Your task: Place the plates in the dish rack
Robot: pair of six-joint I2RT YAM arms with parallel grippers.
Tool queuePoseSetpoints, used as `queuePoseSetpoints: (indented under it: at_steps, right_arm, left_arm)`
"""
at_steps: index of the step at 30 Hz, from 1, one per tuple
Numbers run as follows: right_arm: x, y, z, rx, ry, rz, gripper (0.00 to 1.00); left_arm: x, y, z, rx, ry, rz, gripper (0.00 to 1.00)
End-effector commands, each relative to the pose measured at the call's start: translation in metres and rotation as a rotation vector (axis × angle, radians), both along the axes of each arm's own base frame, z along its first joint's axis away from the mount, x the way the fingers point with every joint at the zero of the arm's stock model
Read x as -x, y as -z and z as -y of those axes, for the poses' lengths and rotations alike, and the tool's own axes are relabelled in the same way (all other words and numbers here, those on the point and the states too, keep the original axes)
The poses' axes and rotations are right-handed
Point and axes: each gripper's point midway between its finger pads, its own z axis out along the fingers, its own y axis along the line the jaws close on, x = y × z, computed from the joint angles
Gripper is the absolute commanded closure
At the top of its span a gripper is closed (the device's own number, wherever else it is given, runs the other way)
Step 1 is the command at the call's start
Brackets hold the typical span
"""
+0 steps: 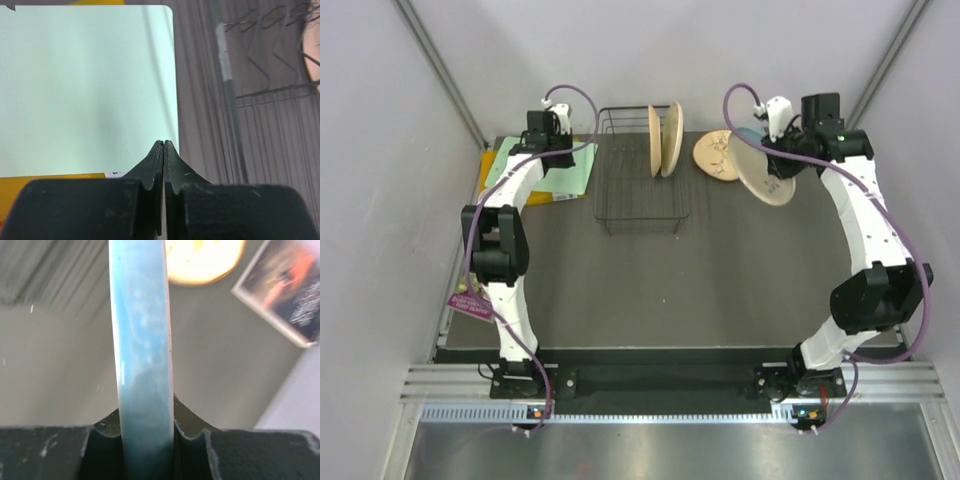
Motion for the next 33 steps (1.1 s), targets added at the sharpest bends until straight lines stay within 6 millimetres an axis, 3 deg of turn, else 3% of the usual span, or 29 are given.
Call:
queuePoseSetpoints:
  at_steps: [1,7,11,13,18,20,28,30,32,33]
  right_arm:
    - [-0.037,-0.083,-0.021,-0.038,0.094,0.278,1.00]
    - [-0.059,-0.133,-0.071,-0.005,0.080,0.454,1.00]
    - [-0.078,-0.174,-0.095,-0.195,0.110,0.530,1.00]
    - [-0.089,-0.171,-0.108,-0.243,0.138,0.513,1.00]
    - [-0.081,-0.198,-0.152,-0.258,0.067,0.610,1.00]
    - [-0.079,-0.204,-0.161,-0.266,0.062,0.630,1.00]
    - [-0.072,-0.200,-0.204,-0.326,0.080,0.620,1.00]
    - [-0.068,-0.205,-0.218,-0.347,0.091,0.640,1.00]
    - [-0.073,-0.208,-0.216,-0.355,0.166,0.666,1.00]
    - [-0.075,-0.215,-0.217,-0.401,0.226,0.689,1.00]
  left_arm:
    - [-0.025,-0.025,0.014,0.052,0.042,0.093,1.00]
    - [-0.027,-0.003,0.047,0.100,0.102,0.057,1.00]
    - [-0.022,0.003,0.073,0.130,0.149,0.041,1.00]
    - [-0.021,0.005,0.082,0.131,0.164,0.039,1.00]
    - [-0.019,0.011,0.096,0.142,0.185,0.030,1.00]
    - [-0.018,0.009,0.107,0.147,0.205,0.035,1.00]
    - [-0.006,0.005,0.153,0.190,0.270,0.028,1.00]
    - [-0.001,0.005,0.156,0.209,0.261,0.014,1.00]
    - [0.002,0.005,0.154,0.224,0.234,0.000,1.00]
    - [0.001,-0.007,0.144,0.224,0.168,0.016,1.00]
